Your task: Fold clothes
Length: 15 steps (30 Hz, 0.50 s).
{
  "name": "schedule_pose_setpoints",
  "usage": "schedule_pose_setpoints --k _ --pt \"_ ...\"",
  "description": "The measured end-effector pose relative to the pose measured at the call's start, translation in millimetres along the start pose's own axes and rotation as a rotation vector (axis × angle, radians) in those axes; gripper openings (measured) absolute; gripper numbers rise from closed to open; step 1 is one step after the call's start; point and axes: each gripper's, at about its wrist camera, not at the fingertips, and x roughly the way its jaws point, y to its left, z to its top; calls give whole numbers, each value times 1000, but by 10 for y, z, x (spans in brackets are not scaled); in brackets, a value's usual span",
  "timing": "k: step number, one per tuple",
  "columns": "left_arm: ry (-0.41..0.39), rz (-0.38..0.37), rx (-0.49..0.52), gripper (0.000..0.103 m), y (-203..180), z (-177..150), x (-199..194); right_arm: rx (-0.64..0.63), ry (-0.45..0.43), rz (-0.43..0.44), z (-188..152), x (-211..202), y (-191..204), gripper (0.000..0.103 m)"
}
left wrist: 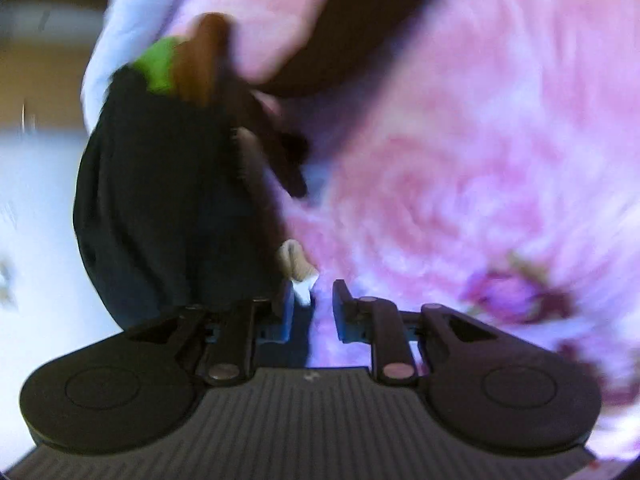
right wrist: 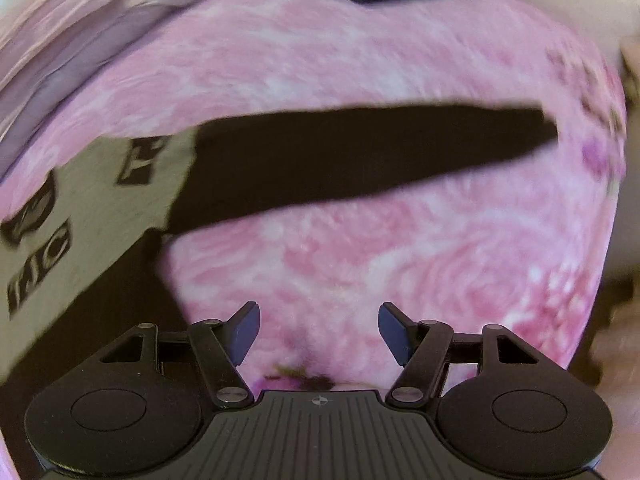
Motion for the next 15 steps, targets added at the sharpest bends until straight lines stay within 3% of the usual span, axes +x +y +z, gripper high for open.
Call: schedule_pose_setpoints --k 3,6,10,15 --pt "-125 -158 -222 31 254 80 -319 -117 -27 62 -95 -160 164 63" --pt "-186 -388 -384 31 195 260 -468 -175 -6 166 -253 -176 313 63" --pt "-281 -600 -380 30 -374 490 -841 -285 4 265 -537 -152 549 63" --pt "-459 -768 -320 27 -927 738 -1341 -469 -5 366 -855 -130 775 62"
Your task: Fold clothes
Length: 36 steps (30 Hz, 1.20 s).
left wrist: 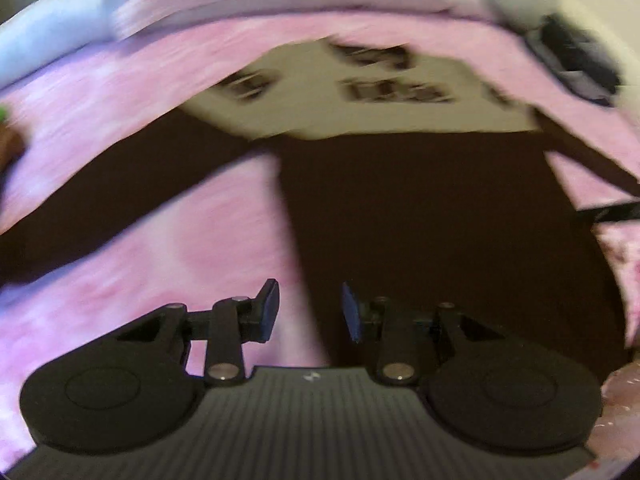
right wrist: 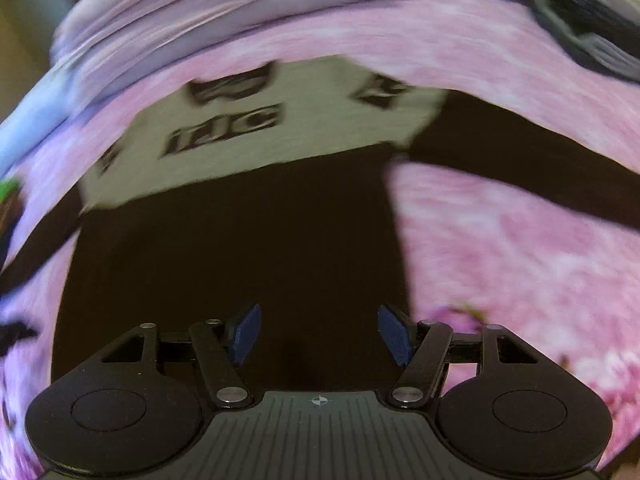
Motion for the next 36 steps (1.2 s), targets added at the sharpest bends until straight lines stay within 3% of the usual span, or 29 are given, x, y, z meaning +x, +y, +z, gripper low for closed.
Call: schedule_pose_setpoints --k 2,5,6,8,11,13,15,18,23,27,31,36 --pt "33 -57 50 27 -228 -66 79 -68 25 2 -134 83 86 62" --pt "139 -54 115 22 -422 -391 101 -188 98 -27 -466 136 142 62" --pt "175 -38 109 22 -454 -569 54 -209 140 -47 -618 132 124 62" --pt "169 -7 75 22 -489 -871 -158 -244 148 -67 -921 1 69 62" --pt "251 52 1 23 -568 -1109 -393 -255 221 -83 -1234 -184 -45 62" --pt "326 94 -76 22 -636 -1113 -517 -232 343 -115 -1327 -181 -134 62" --pt "301 134 -141 22 -736 -1042 -741 -189 378 -85 -1301 -270 -235 62" --pt "205 198 -205 23 -1006 -816 -1260 -212 284 -41 -1019 -626 -266 62" --pt "69 283 -207 40 -1575 -539 -2109 -268 144 116 -379 -1447 -207 62" --pt "15 341 -228 51 -2038 -429 -2635 -333 53 193 -138 -2184 -166 63" --pt "5 357 -224 59 -2395 -344 -2965 -329 60 243 -155 -2634 -238 63" --pt "46 335 -217 59 -2703 -427 -3130 -343 111 260 -466 -2972 -347 64"
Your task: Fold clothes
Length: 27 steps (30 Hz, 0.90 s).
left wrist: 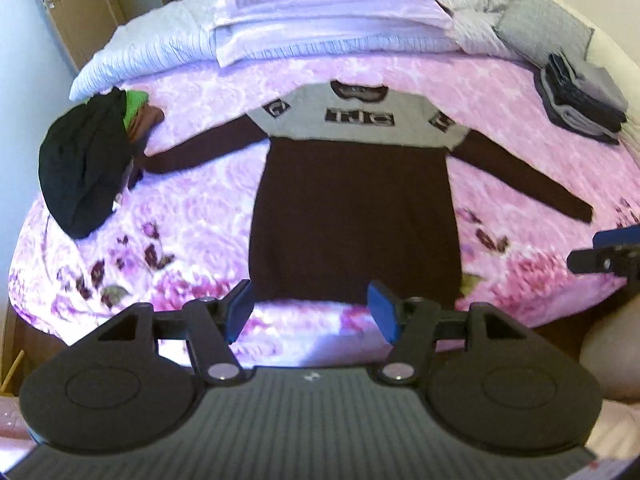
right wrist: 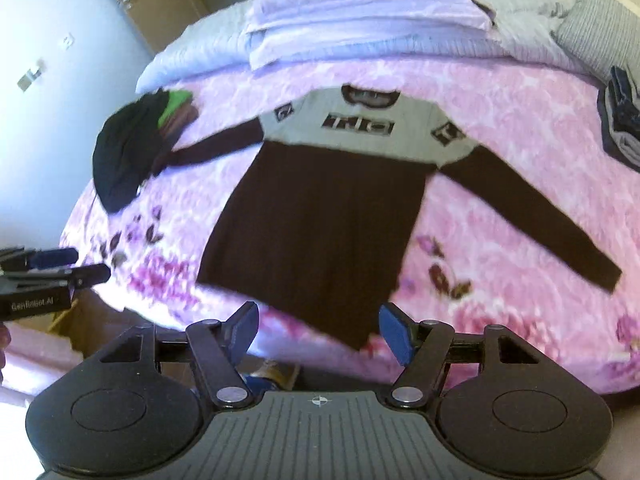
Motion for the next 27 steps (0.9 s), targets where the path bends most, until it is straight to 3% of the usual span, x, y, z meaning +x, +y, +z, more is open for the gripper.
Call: schedule_pose_setpoints --k 5,27 --pt "24 7 30 59 -75 -100 -63 -22 61 -11 -312 -156 33 64" --pt "15 19 54 59 -269 -284 -217 -55 67 -11 -527 -330 8 65"
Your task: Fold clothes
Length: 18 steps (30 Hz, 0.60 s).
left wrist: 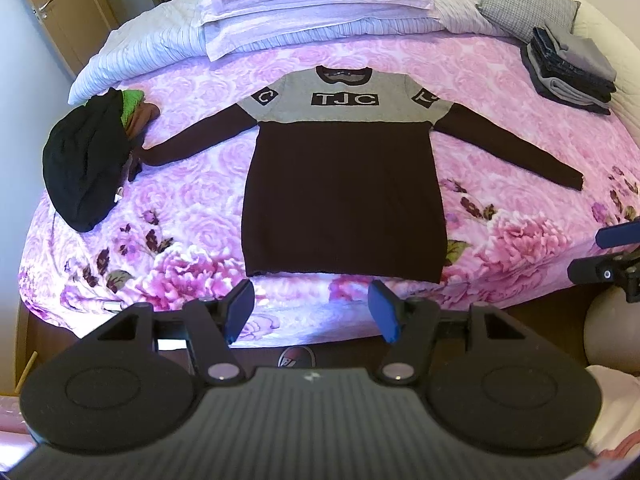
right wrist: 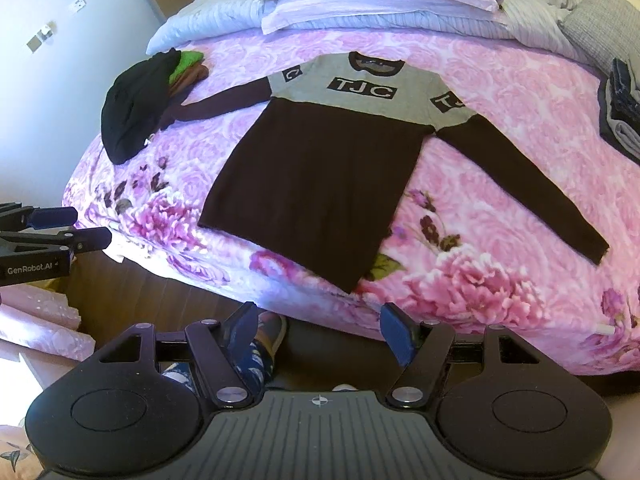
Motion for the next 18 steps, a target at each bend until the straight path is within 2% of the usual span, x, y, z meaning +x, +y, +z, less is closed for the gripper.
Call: schedule_pose_setpoints --k 18 --pt "-9 -20 30 59 -118 54 -11 5 -7 -1 -6 -47 -65 65"
